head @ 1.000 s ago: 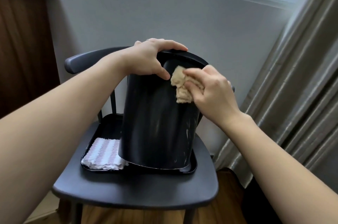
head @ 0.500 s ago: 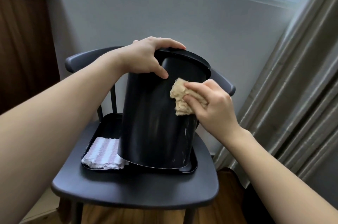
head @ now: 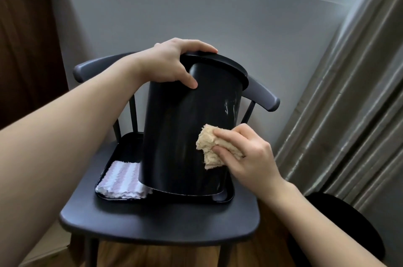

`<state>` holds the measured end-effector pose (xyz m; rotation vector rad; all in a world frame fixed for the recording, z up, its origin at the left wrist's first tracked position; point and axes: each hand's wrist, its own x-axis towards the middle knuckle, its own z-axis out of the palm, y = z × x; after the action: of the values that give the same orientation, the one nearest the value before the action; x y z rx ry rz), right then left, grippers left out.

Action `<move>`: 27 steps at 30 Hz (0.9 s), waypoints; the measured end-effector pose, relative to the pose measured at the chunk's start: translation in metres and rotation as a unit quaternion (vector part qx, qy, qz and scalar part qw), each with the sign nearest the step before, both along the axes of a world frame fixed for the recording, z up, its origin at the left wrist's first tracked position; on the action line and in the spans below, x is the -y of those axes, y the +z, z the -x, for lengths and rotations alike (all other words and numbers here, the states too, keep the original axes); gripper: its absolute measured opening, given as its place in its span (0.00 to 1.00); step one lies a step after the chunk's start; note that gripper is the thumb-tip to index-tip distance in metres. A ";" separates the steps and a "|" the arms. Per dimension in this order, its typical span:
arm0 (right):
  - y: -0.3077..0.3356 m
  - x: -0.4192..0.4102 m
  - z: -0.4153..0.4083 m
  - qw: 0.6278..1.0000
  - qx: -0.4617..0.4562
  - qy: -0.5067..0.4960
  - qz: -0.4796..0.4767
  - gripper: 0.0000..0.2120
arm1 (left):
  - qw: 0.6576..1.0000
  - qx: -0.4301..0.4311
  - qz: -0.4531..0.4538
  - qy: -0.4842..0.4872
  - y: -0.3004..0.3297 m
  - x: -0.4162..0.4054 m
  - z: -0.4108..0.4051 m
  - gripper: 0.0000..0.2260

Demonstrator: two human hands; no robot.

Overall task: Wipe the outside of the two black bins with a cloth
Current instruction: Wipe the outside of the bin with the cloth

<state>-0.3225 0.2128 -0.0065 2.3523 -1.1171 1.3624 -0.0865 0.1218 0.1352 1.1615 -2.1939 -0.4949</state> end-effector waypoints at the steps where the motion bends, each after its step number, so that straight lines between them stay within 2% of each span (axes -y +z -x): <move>1: 0.001 0.002 -0.001 0.999 0.028 -0.019 0.001 0.14 | 1.000 0.000 0.002 0.001 0.000 0.001 -0.001 0.36; 4: -0.017 -0.006 -0.005 0.999 0.033 0.007 0.002 0.15 | 1.000 -0.001 -0.001 0.002 0.000 0.002 -0.001 0.36; 7: -0.052 -0.027 -0.004 0.996 -0.032 0.080 -0.019 0.16 | 1.000 -0.001 -0.002 0.000 -0.001 0.003 -0.001 0.36; 9: -0.062 -0.031 -0.003 0.993 -0.069 0.092 -0.017 0.16 | 1.000 -0.003 0.000 0.000 -0.001 0.002 -0.001 0.36; 11: -0.056 -0.023 -0.002 0.996 -0.042 0.080 -0.006 0.15 | 1.000 -0.006 -0.001 0.002 -0.001 0.002 -0.001 0.36; 13: -0.042 -0.012 -0.001 0.998 0.043 0.046 -0.013 0.15 | 1.000 -0.011 -0.003 0.002 -0.001 0.000 -0.001 0.36; 15: -0.036 -0.005 0.000 0.996 0.088 0.025 -0.020 0.15 | 1.000 -0.010 -0.001 0.003 -0.001 -0.001 0.000 0.36; 20: -0.065 -0.022 0.004 0.991 0.033 0.115 -0.065 0.16 | 1.000 -0.008 -0.012 0.003 0.000 -0.003 0.000 0.35; 24: -0.068 -0.023 0.006 0.988 0.071 0.104 -0.085 0.15 | 1.000 -0.004 -0.008 0.021 0.002 -0.006 0.004 0.35; 27: -0.065 -0.025 0.005 0.988 0.086 0.095 -0.085 0.14 | 0.998 0.009 0.035 0.056 0.000 -0.010 0.011 0.33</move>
<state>-0.3271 0.2374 -0.0720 2.5591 -1.1196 1.6221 -0.0974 0.1317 0.1355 1.2480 -2.1294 -0.3590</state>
